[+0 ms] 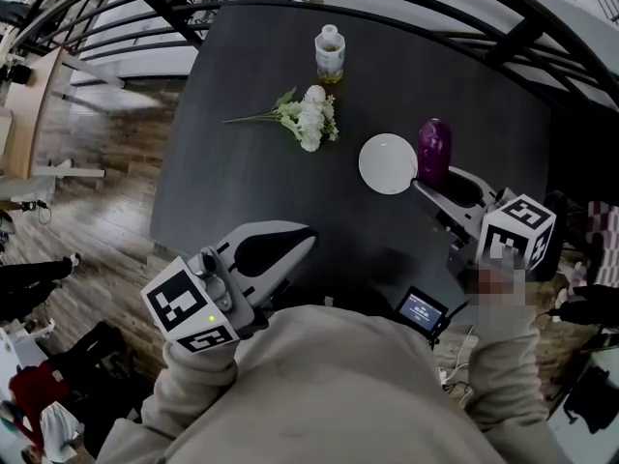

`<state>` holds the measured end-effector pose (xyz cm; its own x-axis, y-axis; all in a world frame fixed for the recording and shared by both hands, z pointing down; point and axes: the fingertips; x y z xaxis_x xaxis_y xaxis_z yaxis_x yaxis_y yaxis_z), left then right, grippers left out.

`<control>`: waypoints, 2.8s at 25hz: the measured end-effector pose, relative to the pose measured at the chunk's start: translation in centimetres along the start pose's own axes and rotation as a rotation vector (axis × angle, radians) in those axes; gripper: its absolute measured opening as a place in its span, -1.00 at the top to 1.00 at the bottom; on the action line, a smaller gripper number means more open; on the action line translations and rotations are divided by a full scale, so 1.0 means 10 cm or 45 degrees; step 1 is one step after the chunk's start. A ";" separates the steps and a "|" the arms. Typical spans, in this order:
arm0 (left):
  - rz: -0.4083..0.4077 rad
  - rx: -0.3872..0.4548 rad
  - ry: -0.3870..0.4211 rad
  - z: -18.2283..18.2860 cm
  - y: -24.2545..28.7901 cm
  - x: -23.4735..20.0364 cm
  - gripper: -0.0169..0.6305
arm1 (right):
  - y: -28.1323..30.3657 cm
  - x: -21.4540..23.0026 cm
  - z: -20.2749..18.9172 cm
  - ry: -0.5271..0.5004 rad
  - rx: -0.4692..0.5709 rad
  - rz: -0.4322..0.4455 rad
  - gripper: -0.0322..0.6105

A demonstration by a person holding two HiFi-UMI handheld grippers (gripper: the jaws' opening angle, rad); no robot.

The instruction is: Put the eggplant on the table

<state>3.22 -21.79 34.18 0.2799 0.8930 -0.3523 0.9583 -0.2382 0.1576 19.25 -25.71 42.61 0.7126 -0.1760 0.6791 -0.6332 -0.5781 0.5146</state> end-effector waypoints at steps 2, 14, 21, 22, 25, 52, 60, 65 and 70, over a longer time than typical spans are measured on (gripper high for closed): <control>0.010 -0.003 -0.014 -0.04 -0.02 -0.01 0.93 | 0.05 0.05 -0.05 0.009 -0.018 -0.010 0.25; 0.060 -0.022 -0.072 -0.26 -0.14 0.03 0.93 | 0.30 0.42 -0.35 0.026 -0.156 -0.087 0.25; 0.115 -0.043 -0.085 -0.39 -0.27 -0.09 0.93 | 0.53 0.65 -0.44 0.020 -0.228 -0.129 0.25; 0.122 -0.041 -0.090 -0.40 -0.29 -0.10 0.93 | 0.56 0.67 -0.46 0.019 -0.241 -0.134 0.25; 0.140 -0.032 -0.108 -0.42 -0.33 -0.13 0.93 | 0.66 0.75 -0.52 0.022 -0.273 -0.144 0.25; 0.248 -0.008 -0.228 -0.65 -0.54 -0.25 0.93 | 1.10 1.72 -0.96 0.014 -0.516 -0.353 0.25; 0.253 0.007 -0.259 -0.70 -0.51 -0.29 0.93 | 1.24 1.97 -1.09 -0.010 -0.588 -0.420 0.25; 0.258 0.007 -0.255 -0.68 -0.51 -0.29 0.93 | 1.31 2.07 -1.12 -0.026 -0.606 -0.470 0.25; 0.269 -0.005 -0.260 -0.69 -0.54 -0.31 0.93 | 1.37 2.11 -1.17 -0.033 -0.634 -0.485 0.25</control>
<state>-3.21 -20.60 40.81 0.4790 0.7285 -0.4898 0.8776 -0.4088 0.2502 22.11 -28.03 70.13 0.9191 -0.0534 0.3905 -0.3938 -0.1643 0.9044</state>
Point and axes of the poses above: the fingertips, and each gripper's own axes: y forward along the fingers, x to its right, z out of its top, and after that the axes turned 11 degrees about y, right-handed
